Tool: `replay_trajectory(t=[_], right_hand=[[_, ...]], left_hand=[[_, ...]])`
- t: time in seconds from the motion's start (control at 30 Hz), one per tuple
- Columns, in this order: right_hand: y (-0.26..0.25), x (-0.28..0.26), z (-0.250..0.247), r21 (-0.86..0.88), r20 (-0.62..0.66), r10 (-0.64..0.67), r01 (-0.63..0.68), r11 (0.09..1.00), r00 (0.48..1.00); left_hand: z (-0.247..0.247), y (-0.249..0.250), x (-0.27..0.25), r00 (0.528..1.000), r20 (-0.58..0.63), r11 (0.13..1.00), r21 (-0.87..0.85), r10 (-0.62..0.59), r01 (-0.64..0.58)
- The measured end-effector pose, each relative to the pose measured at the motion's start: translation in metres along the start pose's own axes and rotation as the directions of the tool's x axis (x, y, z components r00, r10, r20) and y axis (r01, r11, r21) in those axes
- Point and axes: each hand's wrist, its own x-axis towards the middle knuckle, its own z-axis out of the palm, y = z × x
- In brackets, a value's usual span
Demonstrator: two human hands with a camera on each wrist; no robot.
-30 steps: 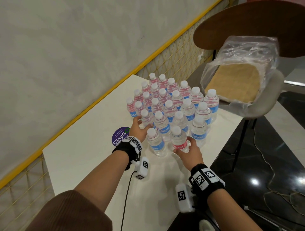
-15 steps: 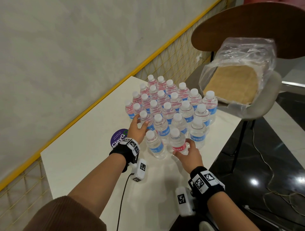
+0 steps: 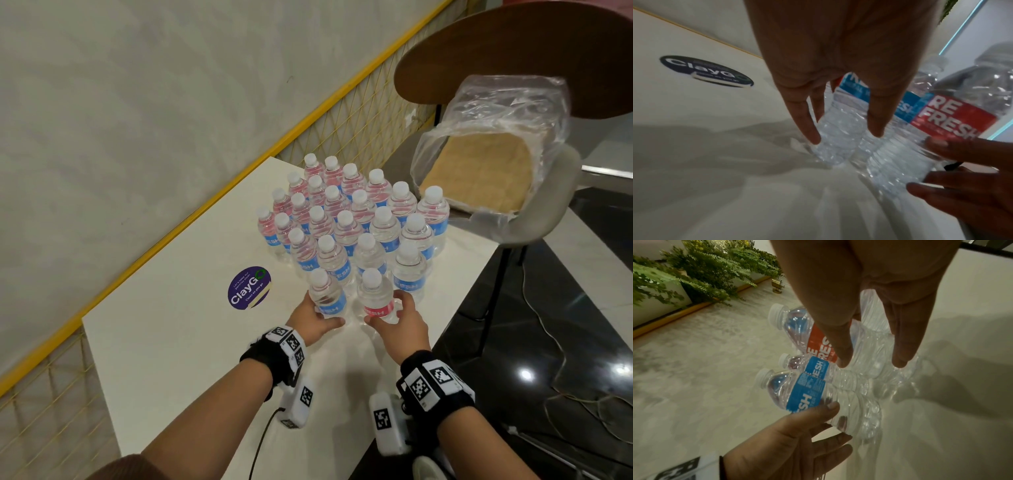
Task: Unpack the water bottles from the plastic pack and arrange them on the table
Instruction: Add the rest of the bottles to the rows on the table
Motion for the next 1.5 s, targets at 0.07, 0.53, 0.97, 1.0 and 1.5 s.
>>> replay_trajectory(t=[0.07,0.53,0.97,1.0,1.5], right_hand=[[0.000,-0.001,-0.004,-0.023,0.015,0.004,-0.004,1.000,1.000],[0.002,-0.004,-0.026,-0.040,-0.002,0.024,-0.024,0.999,1.000],[0.005,0.000,-0.028,-0.062,-0.022,0.013,-0.015,0.998,1.000],[0.004,0.001,-0.028,-0.062,-0.019,0.016,-0.017,0.998,1.000],[0.018,-0.005,-0.011,-0.036,-0.188,-0.168,0.164,0.986,0.968]], left_hand=[[0.011,-0.003,-0.003,1.000,-0.019,1.000,-0.022,0.018,-0.018],[0.038,0.029,0.010,0.993,-0.073,0.989,0.125,0.089,-0.080],[0.021,0.042,0.001,0.991,-0.110,0.987,0.149,0.077,-0.060],[0.022,0.044,0.000,0.992,-0.105,0.988,0.146,0.073,-0.057],[0.029,0.045,-0.007,0.994,-0.110,1.000,-0.002,0.019,-0.020]])
